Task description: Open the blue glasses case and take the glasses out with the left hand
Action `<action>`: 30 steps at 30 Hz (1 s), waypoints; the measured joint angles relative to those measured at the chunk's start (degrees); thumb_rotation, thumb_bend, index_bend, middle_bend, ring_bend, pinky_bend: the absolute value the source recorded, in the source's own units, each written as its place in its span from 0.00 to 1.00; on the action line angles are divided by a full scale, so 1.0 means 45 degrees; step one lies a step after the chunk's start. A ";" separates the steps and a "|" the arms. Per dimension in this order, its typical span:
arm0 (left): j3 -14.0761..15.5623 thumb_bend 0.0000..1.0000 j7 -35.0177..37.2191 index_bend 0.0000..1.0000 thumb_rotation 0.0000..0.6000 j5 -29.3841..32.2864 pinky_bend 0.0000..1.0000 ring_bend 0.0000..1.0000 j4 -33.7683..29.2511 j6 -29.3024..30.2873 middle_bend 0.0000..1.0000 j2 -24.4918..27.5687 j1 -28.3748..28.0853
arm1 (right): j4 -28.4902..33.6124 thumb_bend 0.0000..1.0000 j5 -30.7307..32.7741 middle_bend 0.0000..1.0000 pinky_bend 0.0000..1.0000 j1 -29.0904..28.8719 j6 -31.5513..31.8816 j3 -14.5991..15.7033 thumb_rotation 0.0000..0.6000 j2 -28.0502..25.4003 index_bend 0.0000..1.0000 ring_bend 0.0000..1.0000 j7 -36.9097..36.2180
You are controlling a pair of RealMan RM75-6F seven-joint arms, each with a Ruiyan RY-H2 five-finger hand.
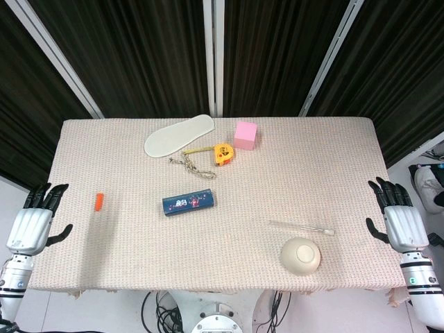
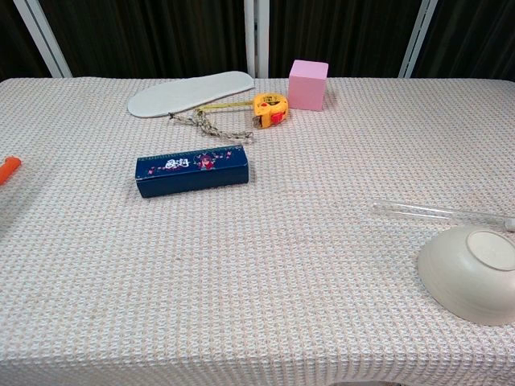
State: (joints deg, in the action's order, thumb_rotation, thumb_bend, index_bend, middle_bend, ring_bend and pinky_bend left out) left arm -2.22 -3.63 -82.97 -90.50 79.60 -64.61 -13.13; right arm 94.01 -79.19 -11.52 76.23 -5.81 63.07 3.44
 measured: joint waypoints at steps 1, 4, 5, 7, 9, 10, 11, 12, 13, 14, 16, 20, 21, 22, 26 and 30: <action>-0.0006 0.26 -0.0010 0.03 1.00 -0.0023 0.05 0.00 -0.0005 0.0017 0.09 0.0000 0.0008 | 0.0026 0.33 -0.0035 0.00 0.00 0.0016 0.0027 0.0008 1.00 -0.0012 0.00 0.00 -0.0001; -0.0029 0.26 0.0055 0.03 1.00 -0.0040 0.05 0.00 -0.0053 0.0061 0.09 -0.0007 0.0046 | 0.0059 0.33 -0.0122 0.00 0.00 0.0043 0.0074 0.0038 1.00 -0.0038 0.00 0.00 -0.0008; -0.0028 0.26 0.0100 0.03 1.00 -0.0039 0.05 0.00 -0.0072 0.0055 0.09 -0.0012 0.0057 | 0.0080 0.33 -0.0155 0.00 0.00 0.0052 0.0098 0.0045 1.00 -0.0050 0.00 0.00 -0.0018; 0.0008 0.26 0.0189 0.03 1.00 -0.0082 0.05 0.00 -0.0124 -0.0006 0.09 -0.0024 0.0069 | 0.0127 0.33 -0.0239 0.00 0.00 0.0077 0.0195 0.0047 1.00 -0.0079 0.00 0.00 -0.0053; 0.0042 0.26 0.0218 0.03 1.00 -0.0204 0.05 0.00 -0.0207 -0.0099 0.09 -0.0045 0.0031 | 0.0168 0.33 -0.0319 0.00 0.00 0.0113 0.0310 0.0042 1.00 -0.0114 0.00 0.00 -0.0099; 0.0045 0.26 0.0191 0.03 1.00 -0.0245 0.05 0.00 -0.0266 -0.0160 0.09 -0.0058 -0.0010 | 0.0189 0.33 -0.0336 0.00 0.00 0.0123 0.0336 0.0035 1.00 -0.0134 0.00 0.00 -0.0130; 0.0042 0.26 0.0130 0.03 1.00 -0.0271 0.06 0.00 -0.0340 -0.0230 0.09 -0.0072 -0.0065 | 0.0210 0.33 -0.0344 0.00 0.00 0.0131 0.0350 0.0027 1.00 -0.0156 0.00 0.00 -0.0163; 0.0031 0.26 0.0011 0.04 1.00 -0.0305 0.06 0.00 -0.0481 -0.0358 0.09 -0.0091 -0.0163 | 0.0234 0.33 -0.0358 0.00 0.00 0.0141 0.0375 0.0015 1.00 -0.0185 0.00 0.00 -0.0208; 0.0015 0.26 -0.0109 0.04 1.00 -0.0328 0.06 0.00 -0.0619 -0.0482 0.10 -0.0106 -0.0259 | 0.0252 0.33 -0.0366 0.00 0.00 0.0150 0.0398 0.0006 1.00 -0.0209 0.00 0.00 -0.0237; -0.0008 0.26 -0.0261 0.06 1.00 -0.0352 0.07 0.00 -0.0780 -0.0628 0.11 -0.0125 -0.0377 | 0.0269 0.33 -0.0373 0.00 0.00 0.0157 0.0416 -0.0003 1.00 -0.0228 0.00 0.00 -0.0261; -0.0088 0.26 -0.0743 0.09 1.00 -0.0405 0.10 0.02 -0.1202 -0.1029 0.15 -0.0183 -0.0720 | 0.0280 0.33 -0.0405 0.00 0.00 0.0160 0.0436 -0.0016 1.00 -0.0250 0.00 0.00 -0.0326; -0.0380 0.26 -0.2033 0.11 1.00 -0.0348 0.09 0.05 -0.2024 -0.1843 0.19 -0.0509 -0.1485 | 0.0262 0.33 -0.0535 0.00 0.00 0.0112 0.0388 -0.0013 1.00 -0.0281 0.00 0.00 -0.0451; -0.0488 0.25 -0.2509 0.11 1.00 -0.0212 0.09 0.05 -0.2288 -0.2111 0.19 -0.0669 -0.1713 | 0.0251 0.33 -0.0611 0.00 0.00 0.0100 0.0396 -0.0009 1.00 -0.0283 0.00 0.00 -0.0495; -0.0574 0.25 -0.2888 0.10 1.00 -0.0050 0.09 0.05 -0.2499 -0.2329 0.19 -0.0803 -0.1890 | 0.0242 0.33 -0.0662 0.00 0.00 0.0091 0.0403 -0.0004 1.00 -0.0283 0.00 0.00 -0.0537; -0.0987 0.25 -0.4464 0.09 1.00 0.1233 0.09 0.05 -0.3320 -0.3211 0.19 -0.1480 -0.2657 | 0.0169 0.33 -0.0716 0.00 0.00 0.0044 0.0294 0.0023 1.00 -0.0293 0.00 0.00 -0.0724; -0.1411 0.25 -0.5903 0.08 1.00 0.3087 0.09 0.05 -0.3922 -0.3847 0.19 -0.2400 -0.3502 | 0.0111 0.33 -0.0589 0.00 0.00 -0.0002 0.0117 0.0022 1.00 -0.0334 0.00 0.00 -0.0856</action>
State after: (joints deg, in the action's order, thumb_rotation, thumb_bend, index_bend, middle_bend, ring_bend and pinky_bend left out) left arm -8.57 -30.19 -69.08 -108.15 62.29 -75.41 -28.89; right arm 94.51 -81.84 -11.53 76.76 -5.71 61.56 -0.41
